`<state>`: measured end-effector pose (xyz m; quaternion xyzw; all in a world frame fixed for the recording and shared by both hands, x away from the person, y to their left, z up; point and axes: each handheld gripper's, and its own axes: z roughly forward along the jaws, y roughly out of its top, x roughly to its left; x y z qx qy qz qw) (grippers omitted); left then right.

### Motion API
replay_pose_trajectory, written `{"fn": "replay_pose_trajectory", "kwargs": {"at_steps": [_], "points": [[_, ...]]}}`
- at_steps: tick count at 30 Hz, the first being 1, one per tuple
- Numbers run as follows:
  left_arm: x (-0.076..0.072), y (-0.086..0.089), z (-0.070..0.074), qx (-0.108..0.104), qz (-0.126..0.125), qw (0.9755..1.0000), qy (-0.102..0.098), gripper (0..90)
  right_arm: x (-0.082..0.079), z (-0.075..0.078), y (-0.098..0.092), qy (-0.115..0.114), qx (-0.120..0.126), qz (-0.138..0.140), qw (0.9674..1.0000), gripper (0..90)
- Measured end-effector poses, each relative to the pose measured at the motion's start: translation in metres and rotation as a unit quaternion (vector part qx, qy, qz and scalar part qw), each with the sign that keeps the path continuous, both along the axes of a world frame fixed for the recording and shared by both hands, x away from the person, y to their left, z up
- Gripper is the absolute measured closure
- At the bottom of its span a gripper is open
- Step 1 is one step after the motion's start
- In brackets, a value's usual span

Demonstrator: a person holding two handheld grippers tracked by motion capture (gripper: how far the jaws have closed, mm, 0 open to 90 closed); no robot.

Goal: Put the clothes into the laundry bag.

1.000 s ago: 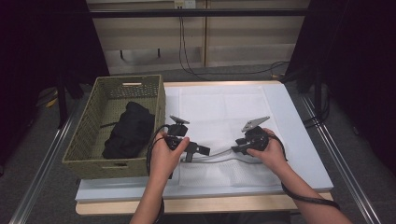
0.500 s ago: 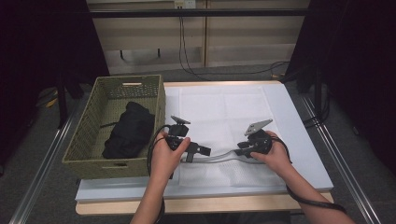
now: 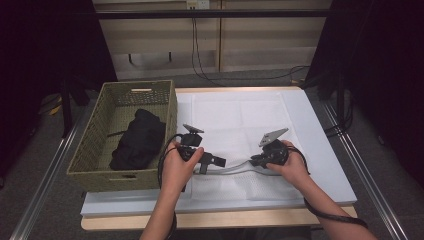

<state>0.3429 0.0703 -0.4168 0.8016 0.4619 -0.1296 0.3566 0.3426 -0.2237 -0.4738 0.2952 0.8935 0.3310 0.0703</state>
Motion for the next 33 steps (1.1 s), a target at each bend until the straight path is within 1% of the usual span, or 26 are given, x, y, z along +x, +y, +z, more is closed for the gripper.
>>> {"fn": "replay_pose_trajectory", "kwargs": {"at_steps": [1,2,3,4,6,7,9,12,14,15,16,18,19,20,21,22,23,25,26,28,31,33], "points": [[0.0,0.0,0.0,0.001,-0.004,1.0,0.0,7.1,-0.001,0.0,0.001,0.002,0.0,-0.003,1.0,87.5],[0.0,0.0,0.0,0.001,-0.004,1.0,0.0,7.1,-0.001,0.0,0.001,0.002,0.0,-0.003,1.0,87.5],[0.0,0.0,-0.001,0.0,-0.002,1.0,0.001,7.1,0.001,0.001,0.001,0.004,0.006,0.001,1.0,88.1],[0.0,0.0,-0.001,0.0,-0.002,1.0,0.001,7.1,0.002,0.003,-0.001,0.006,0.01,-0.004,0.9999,88.2],[0.0,0.001,0.0,-0.001,-0.006,1.0,0.0,7.1,0.003,0.006,-0.003,0.02,0.027,-0.016,0.9993,88.1],[0.0,0.001,0.0,-0.001,0.0,1.0,0.0,7.1,0.003,0.008,-0.004,0.026,0.03,-0.02,0.999,87.9],[0.0,0.0,0.0,-0.005,0.001,1.0,0.001,7.1,0.003,0.012,-0.004,0.033,0.037,-0.024,0.9985,87.7],[0.0,0.0,0.0,0.0,0.0,1.0,-0.001,7.1,0.005,0.018,-0.007,0.04,0.06,-0.026,0.997,87.1],[0.0,0.0,-0.001,0.002,0.001,1.0,0.0,7.1,0.005,0.02,-0.008,0.042,0.063,-0.03,0.9967,87.4],[0.0,0.0,-0.001,0.003,-0.003,1.0,-0.001,7.1,0.005,0.021,-0.008,0.045,0.063,-0.032,0.9965,87.6],[0.0,0.0,-0.001,0.003,-0.004,1.0,-0.001,7.1,0.005,0.021,-0.008,0.041,0.066,-0.033,0.9964,87.3],[-0.001,-0.001,0.0,0.002,-0.002,1.0,-0.001,7.1,0.004,0.022,-0.008,0.038,0.07,-0.032,0.9963,86.1],[-0.001,-0.001,0.0,-0.001,-0.004,1.0,-0.001,7.1,0.004,0.02,-0.009,0.036,0.07,-0.034,0.9963,83.1],[-0.001,-0.001,0.0,0.0,-0.003,1.0,-0.002,7.0,0.003,0.019,-0.008,0.039,0.065,-0.032,0.9966,88.2],[-0.001,-0.001,0.0,0.002,-0.001,1.0,-0.001,7.1,0.002,0.017,-0.008,0.04,0.061,-0.032,0.9968,88.1],[-0.001,-0.001,0.0,0.001,-0.002,1.0,-0.001,7.1,0.002,0.017,-0.008,0.036,0.063,-0.032,0.9968,87.6],[-0.001,-0.001,0.0,0.001,-0.003,1.0,0.0,7.1,0.002,0.017,-0.008,0.038,0.065,-0.032,0.9966,87.9],[0.0,-0.001,0.0,0.002,-0.003,1.0,0.0,7.1,0.002,0.02,-0.008,0.036,0.062,-0.036,0.9968,89.1],[0.0,-0.001,0.0,0.002,-0.003,1.0,0.0,7.1,0.002,0.021,-0.008,0.044,0.062,-0.035,0.9965,89.2],[0.0,-0.001,0.0,0.003,-0.003,1.0,0.0,7.2,0.003,0.022,-0.007,0.044,0.062,-0.036,0.9964,89.2],[0.0,0.0,0.0,0.003,-0.005,1.0,-0.002,7.1,0.005,0.027,-0.01,0.049,0.076,-0.039,0.9951,89.3],[-0.001,0.0,0.0,0.003,-0.003,1.0,-0.002,7.1,0.005,0.03,-0.011,0.047,0.08,-0.038,0.995,89.3]]}}
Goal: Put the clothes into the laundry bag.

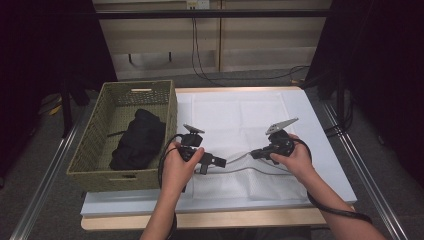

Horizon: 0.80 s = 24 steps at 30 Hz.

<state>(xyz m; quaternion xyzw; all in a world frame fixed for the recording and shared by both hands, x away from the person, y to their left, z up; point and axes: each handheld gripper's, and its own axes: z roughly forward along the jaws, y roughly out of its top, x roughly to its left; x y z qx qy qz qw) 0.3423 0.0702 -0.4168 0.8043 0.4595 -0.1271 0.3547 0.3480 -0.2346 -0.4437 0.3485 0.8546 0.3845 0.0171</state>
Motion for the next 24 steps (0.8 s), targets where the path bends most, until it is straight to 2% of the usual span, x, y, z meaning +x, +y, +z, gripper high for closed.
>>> {"fn": "replay_pose_trajectory", "kwargs": {"at_steps": [6,9,10,12,14,18,23,24], "points": [[0.0,0.0,0.0,-0.002,0.0,1.0,0.002,7.1,-0.001,0.003,-0.002,-0.006,0.008,-0.001,0.9999,88.1],[0.0,-0.001,-0.001,-0.006,0.002,1.0,0.007,7.2,-0.001,-0.004,0.003,-0.002,-0.007,0.007,0.9999,86.5],[-0.001,-0.003,-0.001,-0.011,0.01,0.9999,0.009,7.1,-0.001,-0.008,0.005,0.003,-0.006,0.008,0.9999,85.0],[-0.001,-0.003,-0.002,-0.01,0.011,0.9999,0.009,7.1,-0.001,-0.013,0.008,0.007,-0.003,0.01,0.9999,83.2],[0.001,0.0,-0.003,-0.002,-0.004,1.0,0.005,7.0,-0.002,-0.015,0.011,0.003,-0.006,0.016,0.9999,82.0],[0.002,0.0,-0.004,0.0,-0.002,1.0,0.007,7.1,-0.003,-0.014,0.014,0.0,-0.015,0.02,0.9997,80.0],[0.001,-0.001,-0.003,-0.002,-0.007,0.9999,0.008,7.1,-0.004,-0.012,0.015,-0.001,-0.012,0.024,0.9996,79.6],[0.001,-0.001,-0.003,-0.003,-0.003,1.0,0.007,7.1,-0.005,-0.01,0.015,-0.008,-0.012,0.025,0.9996,79.0]]}}
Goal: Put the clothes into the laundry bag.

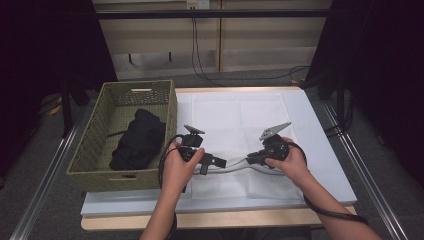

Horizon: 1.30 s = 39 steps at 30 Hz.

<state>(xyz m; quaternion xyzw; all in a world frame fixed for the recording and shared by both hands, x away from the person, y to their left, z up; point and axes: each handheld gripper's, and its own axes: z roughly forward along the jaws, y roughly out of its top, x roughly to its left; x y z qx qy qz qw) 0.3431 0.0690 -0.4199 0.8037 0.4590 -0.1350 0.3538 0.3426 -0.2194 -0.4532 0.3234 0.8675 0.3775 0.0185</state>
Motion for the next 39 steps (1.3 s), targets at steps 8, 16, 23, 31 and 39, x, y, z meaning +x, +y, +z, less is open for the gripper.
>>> {"fn": "replay_pose_trajectory", "kwargs": {"at_steps": [8,16,23,31,39], "points": [[-0.001,-0.001,0.001,0.003,-0.002,1.0,-0.003,7.1,-0.005,0.004,0.0,0.01,0.0,0.0,0.9999,88.6],[0.0,0.0,0.001,0.003,-0.001,1.0,-0.003,7.0,0.002,0.014,-0.002,0.014,0.022,-0.01,0.9996,89.4],[0.0,0.0,0.0,-0.001,-0.002,1.0,0.0,7.1,0.008,0.021,-0.005,0.013,0.035,-0.024,0.999,89.6],[0.0,0.001,0.002,-0.003,-0.001,1.0,-0.002,7.0,0.015,0.028,-0.008,0.009,0.045,-0.041,0.9981,89.8],[-0.001,0.001,0.004,-0.005,0.002,0.9999,-0.009,7.0,0.021,0.035,-0.01,0.003,0.042,-0.047,0.998,89.9]]}}
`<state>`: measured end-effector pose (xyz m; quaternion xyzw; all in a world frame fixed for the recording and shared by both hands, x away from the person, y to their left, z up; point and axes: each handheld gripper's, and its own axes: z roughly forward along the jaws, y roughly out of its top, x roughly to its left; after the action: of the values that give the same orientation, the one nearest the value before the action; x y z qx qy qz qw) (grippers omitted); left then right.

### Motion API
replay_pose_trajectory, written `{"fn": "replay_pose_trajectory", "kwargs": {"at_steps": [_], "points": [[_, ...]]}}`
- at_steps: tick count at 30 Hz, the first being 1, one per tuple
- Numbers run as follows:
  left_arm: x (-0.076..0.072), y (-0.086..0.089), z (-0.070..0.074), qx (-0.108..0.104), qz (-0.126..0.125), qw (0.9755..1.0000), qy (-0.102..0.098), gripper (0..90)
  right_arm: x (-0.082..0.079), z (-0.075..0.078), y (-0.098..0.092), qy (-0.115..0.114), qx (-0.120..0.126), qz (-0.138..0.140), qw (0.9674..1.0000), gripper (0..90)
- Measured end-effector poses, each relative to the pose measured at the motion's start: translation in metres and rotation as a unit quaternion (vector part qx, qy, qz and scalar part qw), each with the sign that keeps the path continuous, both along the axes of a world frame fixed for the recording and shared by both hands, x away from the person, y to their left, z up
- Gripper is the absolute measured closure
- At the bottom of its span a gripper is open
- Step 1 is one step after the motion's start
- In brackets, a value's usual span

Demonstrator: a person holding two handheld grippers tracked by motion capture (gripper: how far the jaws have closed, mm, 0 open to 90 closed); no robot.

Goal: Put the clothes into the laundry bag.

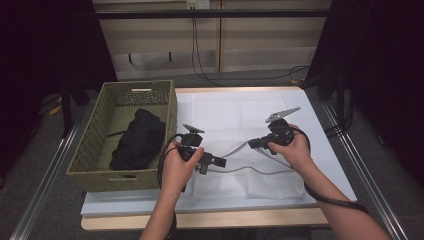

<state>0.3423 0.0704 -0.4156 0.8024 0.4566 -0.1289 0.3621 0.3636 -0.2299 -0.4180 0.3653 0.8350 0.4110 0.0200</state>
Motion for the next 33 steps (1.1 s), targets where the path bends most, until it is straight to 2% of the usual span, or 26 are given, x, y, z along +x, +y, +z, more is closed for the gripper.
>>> {"fn": "replay_pose_trajectory", "kwargs": {"at_steps": [6,18,22,24,25,33], "points": [[0.0,0.001,0.0,0.0,0.002,1.0,0.002,7.0,0.003,0.007,0.0,-0.001,-0.003,-0.002,1.0,90.0],[0.002,0.002,0.003,-0.003,-0.001,1.0,0.0,6.8,0.007,0.02,-0.006,-0.002,0.012,-0.006,0.9999,90.0],[0.003,0.002,0.005,0.003,-0.003,1.0,-0.002,7.0,0.01,0.026,-0.007,-0.008,0.016,-0.013,0.9998,90.0],[0.003,0.002,0.006,-0.004,-0.001,1.0,-0.001,6.7,0.011,0.028,-0.007,-0.006,0.018,-0.009,0.9998,90.0],[0.005,0.003,0.007,0.001,-0.003,1.0,-0.007,6.7,0.012,0.03,-0.007,-0.008,0.017,-0.01,0.9998,90.0],[0.008,0.009,0.013,0.008,0.0,0.9999,-0.013,6.9,0.013,0.038,-0.008,-0.012,0.021,-0.011,0.9997,90.0]]}}
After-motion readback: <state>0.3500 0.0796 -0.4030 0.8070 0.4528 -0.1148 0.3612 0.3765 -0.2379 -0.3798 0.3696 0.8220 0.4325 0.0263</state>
